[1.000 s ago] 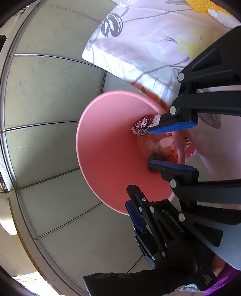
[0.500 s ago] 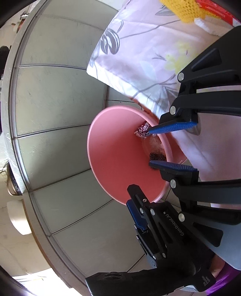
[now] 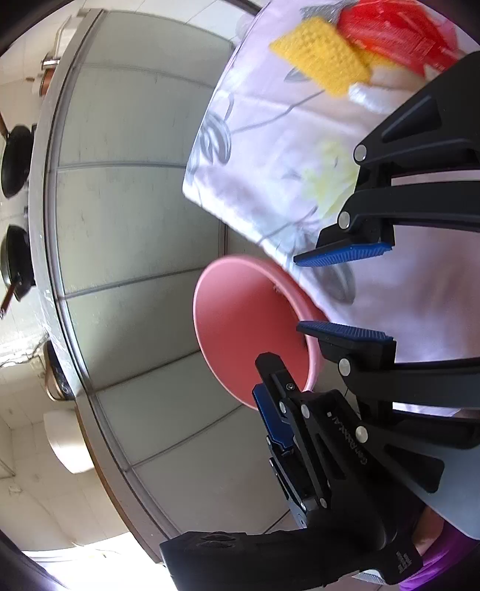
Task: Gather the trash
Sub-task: 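Move both open tools back over the trash on the table, then grasp the yellow foam net with the left tool while the right tool grasps the silver mesh scrubber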
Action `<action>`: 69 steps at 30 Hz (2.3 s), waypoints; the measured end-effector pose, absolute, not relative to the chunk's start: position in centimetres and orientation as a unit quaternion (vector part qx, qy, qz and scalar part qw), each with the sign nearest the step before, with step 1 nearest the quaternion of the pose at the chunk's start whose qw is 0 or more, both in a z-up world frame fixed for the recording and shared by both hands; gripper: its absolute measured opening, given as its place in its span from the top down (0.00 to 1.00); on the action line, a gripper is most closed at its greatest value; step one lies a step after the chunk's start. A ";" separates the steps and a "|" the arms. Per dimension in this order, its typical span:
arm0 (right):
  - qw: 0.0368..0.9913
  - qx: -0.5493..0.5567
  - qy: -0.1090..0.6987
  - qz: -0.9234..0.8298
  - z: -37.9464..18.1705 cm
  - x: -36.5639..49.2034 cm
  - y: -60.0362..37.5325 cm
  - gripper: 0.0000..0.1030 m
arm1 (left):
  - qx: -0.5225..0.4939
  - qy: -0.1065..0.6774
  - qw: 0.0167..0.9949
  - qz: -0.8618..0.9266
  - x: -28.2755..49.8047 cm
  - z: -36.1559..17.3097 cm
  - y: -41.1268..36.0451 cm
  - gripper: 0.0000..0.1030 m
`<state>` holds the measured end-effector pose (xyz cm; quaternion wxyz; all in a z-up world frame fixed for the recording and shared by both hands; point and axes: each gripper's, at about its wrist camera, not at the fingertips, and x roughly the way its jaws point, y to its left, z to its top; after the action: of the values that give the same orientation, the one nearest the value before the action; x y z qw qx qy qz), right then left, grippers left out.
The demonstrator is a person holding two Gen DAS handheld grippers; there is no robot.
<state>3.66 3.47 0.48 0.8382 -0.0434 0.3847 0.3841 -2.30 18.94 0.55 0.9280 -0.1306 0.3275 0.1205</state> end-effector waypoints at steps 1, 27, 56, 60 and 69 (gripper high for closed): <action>0.839 -0.041 0.385 0.381 0.5 3.6 3.0 0.70 | -0.129 0.328 0.929 0.114 -2.3 0.6 18.5 0.67; 0.914 0.067 0.350 0.192 2.1 3.5 -18.4 0.70 | -0.092 0.360 0.927 -0.049 0.1 0.8 5.5 0.67; 0.881 0.159 0.394 0.210 -0.5 10.8 -25.9 0.57 | -0.005 0.401 0.914 -0.061 11.8 -4.1 -4.0 0.89; 0.868 0.160 0.411 0.226 -0.9 12.4 -25.1 0.57 | -0.024 0.386 0.920 -0.057 11.3 -3.6 -2.9 0.93; 0.855 -0.023 0.428 0.291 0.0 13.6 -17.0 0.48 | -0.083 0.379 0.920 -0.059 9.7 -2.1 0.8 0.93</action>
<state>13.65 -16.96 -0.05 0.8554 -0.0231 0.4276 0.2914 9.74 0.80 -2.07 0.9197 -0.0825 0.3792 -0.0592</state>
